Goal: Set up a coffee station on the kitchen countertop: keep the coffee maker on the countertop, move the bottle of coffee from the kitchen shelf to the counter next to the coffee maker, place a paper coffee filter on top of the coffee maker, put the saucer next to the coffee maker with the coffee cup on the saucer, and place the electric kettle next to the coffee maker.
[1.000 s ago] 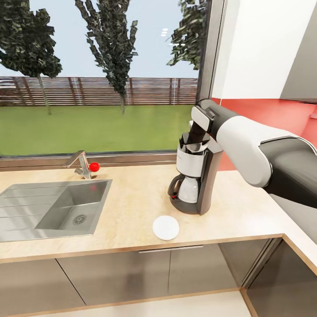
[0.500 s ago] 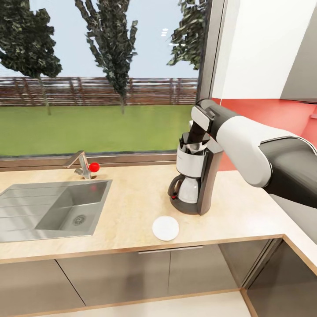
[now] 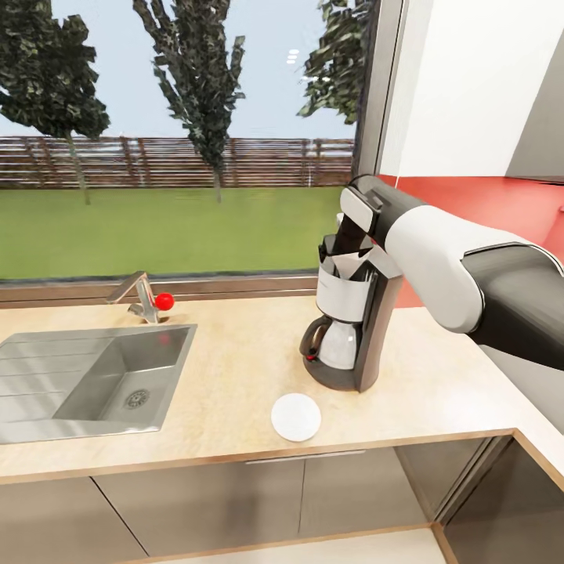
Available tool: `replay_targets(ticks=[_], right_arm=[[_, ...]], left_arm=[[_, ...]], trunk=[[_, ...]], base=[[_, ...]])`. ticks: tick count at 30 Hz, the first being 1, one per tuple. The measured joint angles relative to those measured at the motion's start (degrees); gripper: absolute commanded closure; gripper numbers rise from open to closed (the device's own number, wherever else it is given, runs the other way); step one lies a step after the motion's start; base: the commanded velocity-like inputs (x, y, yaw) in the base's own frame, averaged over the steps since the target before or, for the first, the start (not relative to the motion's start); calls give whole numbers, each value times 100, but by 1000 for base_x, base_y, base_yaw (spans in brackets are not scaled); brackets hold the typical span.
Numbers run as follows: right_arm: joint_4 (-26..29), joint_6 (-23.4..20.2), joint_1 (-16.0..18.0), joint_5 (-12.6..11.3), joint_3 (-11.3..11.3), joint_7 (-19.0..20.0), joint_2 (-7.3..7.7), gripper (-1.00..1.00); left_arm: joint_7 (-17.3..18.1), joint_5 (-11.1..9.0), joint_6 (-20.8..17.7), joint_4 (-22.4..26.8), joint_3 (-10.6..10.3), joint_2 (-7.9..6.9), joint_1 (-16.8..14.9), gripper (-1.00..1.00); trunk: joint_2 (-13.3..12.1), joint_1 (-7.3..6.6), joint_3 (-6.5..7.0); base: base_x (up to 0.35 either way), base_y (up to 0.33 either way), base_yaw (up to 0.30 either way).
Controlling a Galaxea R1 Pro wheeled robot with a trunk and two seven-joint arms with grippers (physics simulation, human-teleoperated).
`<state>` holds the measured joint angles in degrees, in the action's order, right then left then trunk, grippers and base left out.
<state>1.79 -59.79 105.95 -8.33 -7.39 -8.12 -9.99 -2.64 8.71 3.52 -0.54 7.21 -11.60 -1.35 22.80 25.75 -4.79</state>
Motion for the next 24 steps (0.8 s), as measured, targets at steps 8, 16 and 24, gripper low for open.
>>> replay_targets(ticks=[8, 16, 24], right_arm=[[32, 0, 0, 2, 4, 0, 0, -100], [274, -2, 0, 14, -11, 2, -1, -100], [705, -3, -1, 3, 1, 10, -1, -100]], left_arm=[[0, 0, 2, 0, -3, 0, 0, -100], [0, 0, 9, 0, -1, 0, 0, -100], [0, 0, 17, 0, -1, 0, 0, -100]], trunk=[[0, 0, 0], [0, 0, 0], [0, 0, 0]], base=[[7, 6, 0], [0, 0, 0], [0, 0, 0]])
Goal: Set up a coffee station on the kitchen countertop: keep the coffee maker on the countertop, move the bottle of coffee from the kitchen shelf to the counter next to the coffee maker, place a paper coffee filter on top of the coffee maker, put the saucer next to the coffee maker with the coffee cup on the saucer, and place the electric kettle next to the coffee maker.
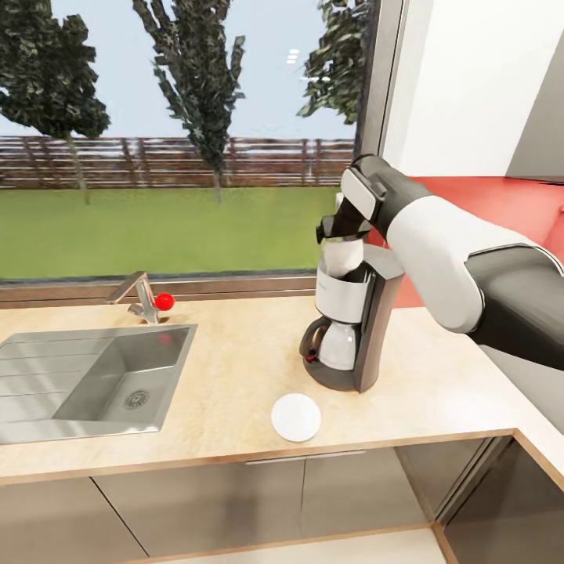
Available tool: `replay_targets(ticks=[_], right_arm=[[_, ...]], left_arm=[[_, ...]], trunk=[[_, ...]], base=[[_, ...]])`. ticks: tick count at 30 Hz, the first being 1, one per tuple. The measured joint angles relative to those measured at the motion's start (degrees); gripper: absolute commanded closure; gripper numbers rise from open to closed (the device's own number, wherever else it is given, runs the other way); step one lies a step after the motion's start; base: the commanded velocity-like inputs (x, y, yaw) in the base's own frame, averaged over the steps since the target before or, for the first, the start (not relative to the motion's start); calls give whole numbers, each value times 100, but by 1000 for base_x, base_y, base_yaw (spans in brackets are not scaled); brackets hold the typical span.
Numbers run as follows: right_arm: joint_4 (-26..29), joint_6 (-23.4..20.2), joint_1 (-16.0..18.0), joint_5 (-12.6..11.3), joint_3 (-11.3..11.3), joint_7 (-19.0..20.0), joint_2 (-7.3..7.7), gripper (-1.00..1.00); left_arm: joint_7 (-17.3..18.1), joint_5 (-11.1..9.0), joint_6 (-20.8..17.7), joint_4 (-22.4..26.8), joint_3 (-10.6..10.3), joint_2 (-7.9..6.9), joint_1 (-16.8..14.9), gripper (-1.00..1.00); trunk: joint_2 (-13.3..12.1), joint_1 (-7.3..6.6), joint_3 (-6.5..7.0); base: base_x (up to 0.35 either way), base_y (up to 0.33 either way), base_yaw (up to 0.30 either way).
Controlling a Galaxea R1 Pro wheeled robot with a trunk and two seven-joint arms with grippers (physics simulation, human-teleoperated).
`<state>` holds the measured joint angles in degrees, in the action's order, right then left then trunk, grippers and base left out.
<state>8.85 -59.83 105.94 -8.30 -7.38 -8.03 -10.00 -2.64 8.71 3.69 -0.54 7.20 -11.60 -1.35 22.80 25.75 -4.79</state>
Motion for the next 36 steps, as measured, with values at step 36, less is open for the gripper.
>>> replay_targets(ticks=[36], right_arm=[[106, 0, -1, 6, -7, 0, 0, -100]], left_arm=[[-9, 0, 31, 7, 7, 69, 0, -100]], trunk=[[-2, 2, 1]], base=[[-14, 9, 0]])
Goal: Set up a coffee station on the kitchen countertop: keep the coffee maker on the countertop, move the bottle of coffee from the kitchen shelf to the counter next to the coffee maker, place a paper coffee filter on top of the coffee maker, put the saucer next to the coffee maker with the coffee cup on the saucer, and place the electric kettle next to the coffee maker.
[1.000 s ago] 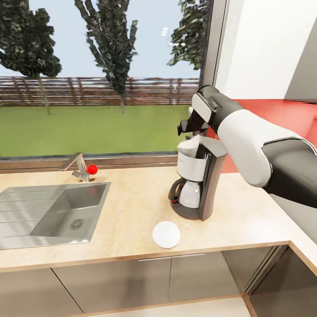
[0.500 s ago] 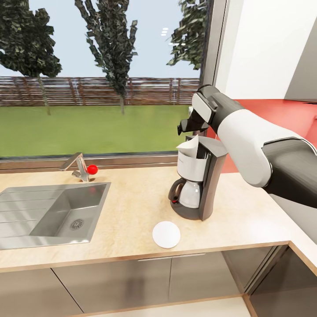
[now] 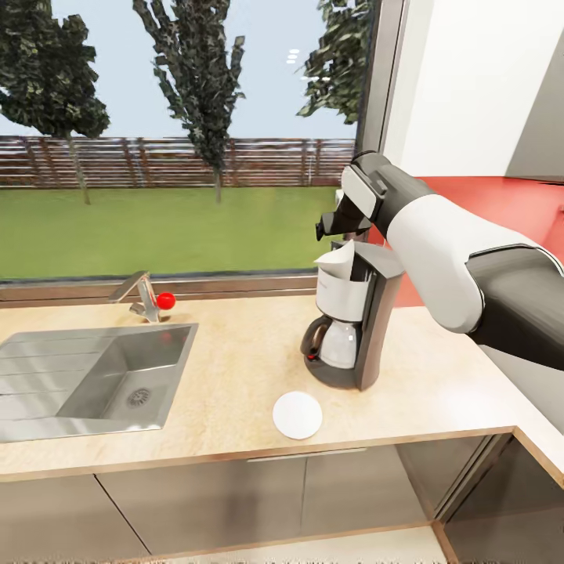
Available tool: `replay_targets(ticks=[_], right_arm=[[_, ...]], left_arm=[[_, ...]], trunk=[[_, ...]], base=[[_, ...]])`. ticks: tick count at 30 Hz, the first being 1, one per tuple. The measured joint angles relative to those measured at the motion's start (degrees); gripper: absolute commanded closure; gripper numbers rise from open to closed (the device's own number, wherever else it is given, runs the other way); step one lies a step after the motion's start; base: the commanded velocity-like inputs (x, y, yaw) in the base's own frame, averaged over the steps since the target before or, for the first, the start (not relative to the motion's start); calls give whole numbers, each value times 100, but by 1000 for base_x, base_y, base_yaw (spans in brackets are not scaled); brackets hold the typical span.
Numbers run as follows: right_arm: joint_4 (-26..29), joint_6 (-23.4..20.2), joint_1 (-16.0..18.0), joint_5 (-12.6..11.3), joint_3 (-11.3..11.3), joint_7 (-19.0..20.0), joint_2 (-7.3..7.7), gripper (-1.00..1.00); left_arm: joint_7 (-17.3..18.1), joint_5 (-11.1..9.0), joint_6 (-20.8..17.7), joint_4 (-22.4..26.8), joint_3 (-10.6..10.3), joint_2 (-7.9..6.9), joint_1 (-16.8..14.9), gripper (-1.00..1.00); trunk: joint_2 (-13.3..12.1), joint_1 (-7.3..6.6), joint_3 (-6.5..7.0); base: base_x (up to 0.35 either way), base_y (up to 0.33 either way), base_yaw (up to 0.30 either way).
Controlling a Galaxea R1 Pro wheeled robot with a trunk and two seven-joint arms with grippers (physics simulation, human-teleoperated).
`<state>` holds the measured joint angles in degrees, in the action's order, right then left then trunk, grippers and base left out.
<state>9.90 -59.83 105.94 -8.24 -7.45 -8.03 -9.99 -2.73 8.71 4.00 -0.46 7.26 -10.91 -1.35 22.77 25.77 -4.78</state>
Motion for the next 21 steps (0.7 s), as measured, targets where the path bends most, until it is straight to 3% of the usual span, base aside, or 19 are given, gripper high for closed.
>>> replay_targets(ticks=[7, 21], right_arm=[[0, 0, 1, 2, -7, -2, 0, -100], [-1, 0, 1, 9, -23, 4, 0, -100]], left_arm=[[0, 10, 7, 8, 0, 1, 0, -100], [-1, 18, 7, 78, -16, 1, 0, -100]], trunk=[[2, 2, 0], [2, 1, 0]], base=[[-289, 102, 0], [-336, 4, 0]])
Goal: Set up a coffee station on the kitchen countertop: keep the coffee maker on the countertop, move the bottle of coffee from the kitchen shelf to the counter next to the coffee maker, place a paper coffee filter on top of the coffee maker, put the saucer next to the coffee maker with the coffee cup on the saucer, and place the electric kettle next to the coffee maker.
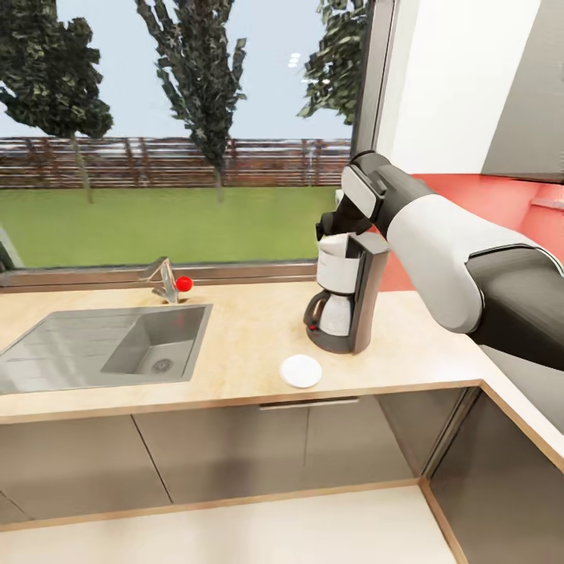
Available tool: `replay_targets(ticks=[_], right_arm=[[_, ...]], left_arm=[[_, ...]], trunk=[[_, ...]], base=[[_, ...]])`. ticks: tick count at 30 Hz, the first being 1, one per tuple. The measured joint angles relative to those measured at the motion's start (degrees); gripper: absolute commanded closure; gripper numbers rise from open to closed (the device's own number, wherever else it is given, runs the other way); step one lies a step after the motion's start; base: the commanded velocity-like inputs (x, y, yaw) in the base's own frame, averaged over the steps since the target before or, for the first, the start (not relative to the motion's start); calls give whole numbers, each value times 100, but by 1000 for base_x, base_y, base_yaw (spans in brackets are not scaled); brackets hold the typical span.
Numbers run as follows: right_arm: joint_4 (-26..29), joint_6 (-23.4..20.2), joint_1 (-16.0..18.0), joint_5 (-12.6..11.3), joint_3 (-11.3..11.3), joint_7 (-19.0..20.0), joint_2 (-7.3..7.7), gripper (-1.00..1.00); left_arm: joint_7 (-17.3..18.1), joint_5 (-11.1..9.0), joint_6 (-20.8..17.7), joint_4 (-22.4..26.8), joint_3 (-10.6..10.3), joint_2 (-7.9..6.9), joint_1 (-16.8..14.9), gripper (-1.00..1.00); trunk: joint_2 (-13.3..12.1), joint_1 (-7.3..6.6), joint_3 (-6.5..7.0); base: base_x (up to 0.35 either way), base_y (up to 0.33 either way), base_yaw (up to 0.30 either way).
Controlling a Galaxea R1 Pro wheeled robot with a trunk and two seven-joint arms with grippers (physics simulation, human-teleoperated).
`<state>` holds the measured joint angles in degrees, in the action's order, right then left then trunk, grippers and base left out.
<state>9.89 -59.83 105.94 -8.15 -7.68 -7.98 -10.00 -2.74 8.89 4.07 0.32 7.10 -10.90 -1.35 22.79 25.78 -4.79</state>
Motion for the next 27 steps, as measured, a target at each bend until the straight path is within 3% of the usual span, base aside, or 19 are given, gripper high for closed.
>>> replay_targets(ticks=[6, 11, 20, 27], right_arm=[[-80, 0, 0, 9, -3, 1, 0, -100], [-772, 4, -87, 3, 12, -16, 0, -100], [-863, 4, -1507, 30, 13, -16, 1, -100], [-860, 3, -1974, 55, 7, -14, 3, -100]], left_arm=[[-2, -6, 14, 34, 16, -6, -14, -100], [0, -2, 373, 184, 23, -10, -34, -100], [4, 0, 535, 215, 10, 1, -26, -100], [-3, -8, 553, 291, 24, 12, -27, -100]], trunk=[[0, -1, 0], [1, -2, -1], [0, -3, -2], [-1, -1, 0]], base=[[-309, -27, 0], [-61, -18, 0], [-3, -1, 0], [-112, 0, 0]])
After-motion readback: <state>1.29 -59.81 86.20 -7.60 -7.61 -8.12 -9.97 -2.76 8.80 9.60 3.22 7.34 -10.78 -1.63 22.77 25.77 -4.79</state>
